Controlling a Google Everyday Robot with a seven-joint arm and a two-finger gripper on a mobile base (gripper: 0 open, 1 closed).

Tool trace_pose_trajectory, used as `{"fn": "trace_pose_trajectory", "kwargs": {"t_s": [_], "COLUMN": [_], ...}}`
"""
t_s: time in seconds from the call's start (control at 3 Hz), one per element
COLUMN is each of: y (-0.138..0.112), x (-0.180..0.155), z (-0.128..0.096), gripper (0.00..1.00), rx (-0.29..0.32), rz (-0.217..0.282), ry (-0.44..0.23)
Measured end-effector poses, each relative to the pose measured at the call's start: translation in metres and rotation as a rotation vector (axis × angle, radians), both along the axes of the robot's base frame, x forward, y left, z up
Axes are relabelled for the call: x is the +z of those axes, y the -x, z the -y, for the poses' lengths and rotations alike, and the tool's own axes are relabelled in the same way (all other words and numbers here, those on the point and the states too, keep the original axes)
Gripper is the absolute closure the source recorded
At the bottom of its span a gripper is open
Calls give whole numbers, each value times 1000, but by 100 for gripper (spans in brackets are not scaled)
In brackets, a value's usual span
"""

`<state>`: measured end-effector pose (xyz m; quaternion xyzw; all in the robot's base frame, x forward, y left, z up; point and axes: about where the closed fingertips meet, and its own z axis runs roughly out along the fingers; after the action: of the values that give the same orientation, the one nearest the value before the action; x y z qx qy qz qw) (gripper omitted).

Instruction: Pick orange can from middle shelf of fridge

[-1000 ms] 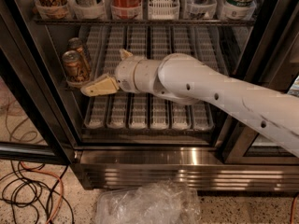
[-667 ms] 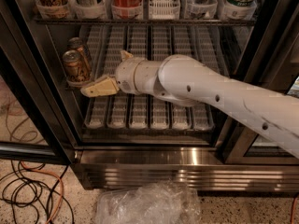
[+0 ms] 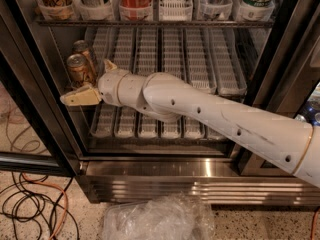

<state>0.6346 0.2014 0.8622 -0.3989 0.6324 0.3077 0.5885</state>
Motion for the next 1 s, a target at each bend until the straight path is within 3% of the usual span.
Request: {"fn": "trace_pose_trajectory", "kwargs": {"t_s": [0.33, 0.67, 1.0], "y": [0, -2, -12], "x": [-1, -13, -18], "z": [0, -21, -49], "gripper": [0, 0, 0], "rx": [0, 17, 31], "rz": [-1, -10, 13], "ry": [1, -22, -57]}}
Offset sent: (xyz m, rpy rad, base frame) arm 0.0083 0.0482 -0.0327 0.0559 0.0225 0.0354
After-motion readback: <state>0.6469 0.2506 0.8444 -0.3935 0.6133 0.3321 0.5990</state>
